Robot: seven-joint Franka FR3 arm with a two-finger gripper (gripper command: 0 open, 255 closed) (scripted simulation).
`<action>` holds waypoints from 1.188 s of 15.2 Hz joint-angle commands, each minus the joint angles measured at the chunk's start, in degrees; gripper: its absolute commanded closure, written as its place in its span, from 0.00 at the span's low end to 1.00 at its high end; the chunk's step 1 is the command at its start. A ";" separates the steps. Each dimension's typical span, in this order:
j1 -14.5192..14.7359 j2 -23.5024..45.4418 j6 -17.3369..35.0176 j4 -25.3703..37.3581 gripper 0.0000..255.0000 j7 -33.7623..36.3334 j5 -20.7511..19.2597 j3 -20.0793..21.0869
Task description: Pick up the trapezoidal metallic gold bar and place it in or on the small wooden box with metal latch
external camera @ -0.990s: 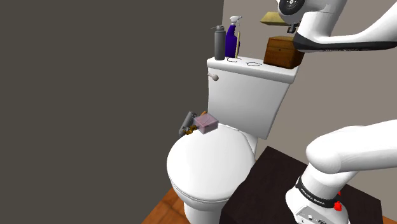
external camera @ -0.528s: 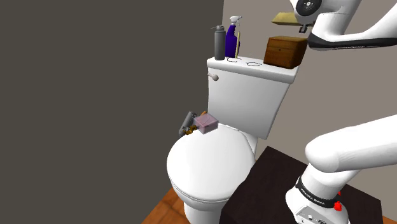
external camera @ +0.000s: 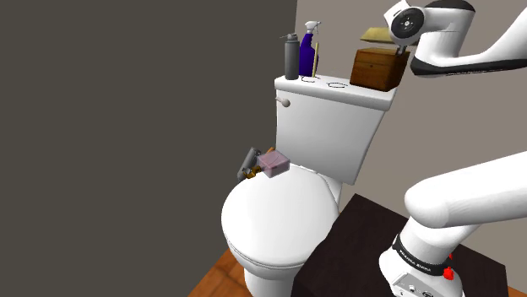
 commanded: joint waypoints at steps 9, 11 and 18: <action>-0.65 0.04 0.21 -3.07 1.00 4.90 -3.82 0.00; -0.68 0.04 0.22 -3.08 1.00 4.90 -3.81 0.02; -0.51 0.02 0.13 -3.08 0.00 4.89 -3.86 -0.09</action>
